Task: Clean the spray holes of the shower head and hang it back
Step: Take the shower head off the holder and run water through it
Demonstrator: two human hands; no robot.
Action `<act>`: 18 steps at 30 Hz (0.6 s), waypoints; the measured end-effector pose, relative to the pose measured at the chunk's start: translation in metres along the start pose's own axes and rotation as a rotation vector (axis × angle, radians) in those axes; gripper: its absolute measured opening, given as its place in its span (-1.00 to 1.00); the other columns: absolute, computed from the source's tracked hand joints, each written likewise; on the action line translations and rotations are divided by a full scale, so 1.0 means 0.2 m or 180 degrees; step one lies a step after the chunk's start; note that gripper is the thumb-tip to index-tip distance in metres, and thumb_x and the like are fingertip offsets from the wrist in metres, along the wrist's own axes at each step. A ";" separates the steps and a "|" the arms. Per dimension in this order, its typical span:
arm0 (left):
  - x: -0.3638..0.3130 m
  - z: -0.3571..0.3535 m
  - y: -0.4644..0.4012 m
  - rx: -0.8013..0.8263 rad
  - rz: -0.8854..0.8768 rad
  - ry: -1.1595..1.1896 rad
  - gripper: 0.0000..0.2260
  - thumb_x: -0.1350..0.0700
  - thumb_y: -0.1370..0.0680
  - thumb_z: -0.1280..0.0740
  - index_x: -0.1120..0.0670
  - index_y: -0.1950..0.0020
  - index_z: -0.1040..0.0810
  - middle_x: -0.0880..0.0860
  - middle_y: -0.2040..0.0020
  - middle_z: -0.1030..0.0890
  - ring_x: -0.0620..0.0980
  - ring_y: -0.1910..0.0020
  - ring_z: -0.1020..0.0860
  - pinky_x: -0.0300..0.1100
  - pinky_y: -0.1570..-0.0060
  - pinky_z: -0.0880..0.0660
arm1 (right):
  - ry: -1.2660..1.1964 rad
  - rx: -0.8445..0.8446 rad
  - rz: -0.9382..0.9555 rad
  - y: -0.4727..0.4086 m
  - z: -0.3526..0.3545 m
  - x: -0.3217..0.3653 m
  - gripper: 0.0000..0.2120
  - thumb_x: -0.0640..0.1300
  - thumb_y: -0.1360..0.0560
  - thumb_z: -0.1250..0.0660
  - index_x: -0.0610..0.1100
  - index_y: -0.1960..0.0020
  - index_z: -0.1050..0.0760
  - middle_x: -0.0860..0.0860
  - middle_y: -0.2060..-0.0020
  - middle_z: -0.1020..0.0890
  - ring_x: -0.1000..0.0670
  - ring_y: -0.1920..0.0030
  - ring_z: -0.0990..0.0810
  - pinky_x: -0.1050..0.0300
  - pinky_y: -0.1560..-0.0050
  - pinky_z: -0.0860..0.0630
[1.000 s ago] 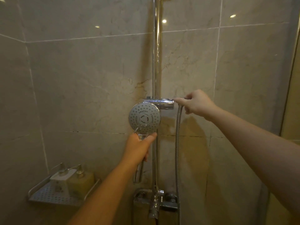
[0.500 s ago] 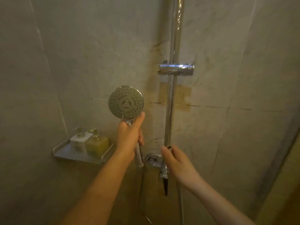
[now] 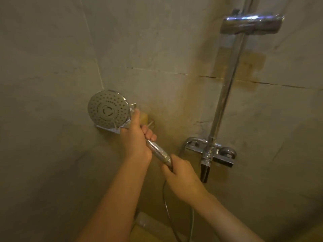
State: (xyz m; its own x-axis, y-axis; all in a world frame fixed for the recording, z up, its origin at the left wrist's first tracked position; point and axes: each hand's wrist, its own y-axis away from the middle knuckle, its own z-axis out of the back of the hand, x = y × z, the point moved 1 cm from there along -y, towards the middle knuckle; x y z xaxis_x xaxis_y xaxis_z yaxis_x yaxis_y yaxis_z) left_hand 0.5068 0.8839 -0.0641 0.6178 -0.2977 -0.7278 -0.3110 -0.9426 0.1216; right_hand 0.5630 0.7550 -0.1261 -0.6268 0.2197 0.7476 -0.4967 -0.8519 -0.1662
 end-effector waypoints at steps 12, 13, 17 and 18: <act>0.09 0.21 -0.03 -0.0656 -0.0205 0.0025 -0.65 0.10 -0.58 -0.34 0.00 0.29 -0.21 -0.08 0.49 -0.16 -0.13 0.59 -0.13 -0.27 0.62 -0.16 | 0.0606 0.0921 0.0603 -0.13 -0.09 -0.09 -0.79 -0.05 -0.56 -0.20 -0.06 0.24 -0.31 -0.03 0.28 -0.50 -0.13 0.23 -0.51 0.00 0.28 -0.34; 0.09 0.23 -0.03 -0.0678 -0.0244 0.0002 -0.65 0.11 -0.57 -0.34 0.00 0.28 -0.21 -0.08 0.50 -0.16 -0.13 0.59 -0.13 -0.27 0.63 -0.17 | 0.0579 0.0985 0.0639 -0.14 -0.10 -0.09 -0.78 -0.05 -0.56 -0.20 -0.07 0.24 -0.30 -0.07 0.27 -0.52 -0.15 0.20 -0.52 0.01 0.27 -0.32; 0.08 0.28 -0.01 -0.0857 -0.0275 -0.0007 -0.64 0.15 -0.56 -0.31 -0.01 0.32 -0.19 -0.08 0.51 -0.16 -0.13 0.61 -0.13 -0.27 0.65 -0.17 | 0.0438 0.1185 0.0674 -0.13 -0.14 -0.09 -0.80 -0.08 -0.54 -0.22 -0.11 0.23 -0.33 -0.19 0.16 -0.61 -0.20 0.13 -0.56 -0.06 0.21 -0.40; 0.09 0.30 0.00 -0.0948 -0.0268 0.0027 -0.64 0.15 -0.57 -0.30 -0.01 0.33 -0.19 -0.08 0.52 -0.16 -0.13 0.61 -0.13 -0.27 0.65 -0.16 | 0.0465 0.1226 0.0680 -0.12 -0.15 -0.09 -0.81 -0.08 -0.54 -0.22 -0.11 0.22 -0.34 -0.19 0.15 -0.62 -0.20 0.12 -0.57 -0.04 0.21 -0.40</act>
State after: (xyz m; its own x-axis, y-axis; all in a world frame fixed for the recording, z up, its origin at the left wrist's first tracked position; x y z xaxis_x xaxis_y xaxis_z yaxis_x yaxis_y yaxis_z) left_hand 0.4744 0.8870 -0.1165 0.6387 -0.2167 -0.7383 -0.0338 -0.9665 0.2544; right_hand 0.5680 0.7864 -0.1549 -0.7825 0.0613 0.6196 -0.1054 -0.9938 -0.0349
